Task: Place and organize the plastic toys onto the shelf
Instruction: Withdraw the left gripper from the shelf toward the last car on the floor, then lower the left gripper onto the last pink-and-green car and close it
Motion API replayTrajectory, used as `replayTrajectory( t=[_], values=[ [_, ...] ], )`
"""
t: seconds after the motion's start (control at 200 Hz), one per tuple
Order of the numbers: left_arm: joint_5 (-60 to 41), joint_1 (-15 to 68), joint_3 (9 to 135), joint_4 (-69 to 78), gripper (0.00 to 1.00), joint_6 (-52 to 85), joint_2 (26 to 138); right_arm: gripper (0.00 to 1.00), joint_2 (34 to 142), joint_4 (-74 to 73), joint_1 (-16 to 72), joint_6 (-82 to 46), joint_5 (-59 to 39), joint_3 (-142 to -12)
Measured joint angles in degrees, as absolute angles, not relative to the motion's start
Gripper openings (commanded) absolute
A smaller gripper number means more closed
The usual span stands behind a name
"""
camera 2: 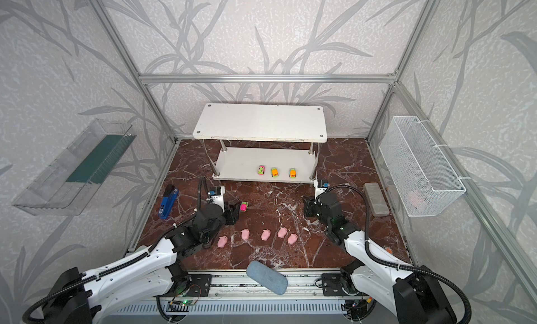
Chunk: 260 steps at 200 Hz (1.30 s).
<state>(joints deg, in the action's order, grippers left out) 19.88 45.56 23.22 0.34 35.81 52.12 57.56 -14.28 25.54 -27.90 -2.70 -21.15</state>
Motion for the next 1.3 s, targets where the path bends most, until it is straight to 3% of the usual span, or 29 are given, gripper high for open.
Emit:
replayTrajectory(
  t=[0.55, 1.3],
  values=[
    [15.4, 46.9, 29.0, 4.8, 0.64, 39.0, 74.7, 0.30, 56.8, -12.8, 25.5, -28.9, -4.0, -21.1],
    [20.8, 45.8, 32.9, 9.2, 0.64, 37.0, 84.6, 0.31, 59.6, -14.0, 25.5, -29.0, -4.2, -21.1]
  ],
)
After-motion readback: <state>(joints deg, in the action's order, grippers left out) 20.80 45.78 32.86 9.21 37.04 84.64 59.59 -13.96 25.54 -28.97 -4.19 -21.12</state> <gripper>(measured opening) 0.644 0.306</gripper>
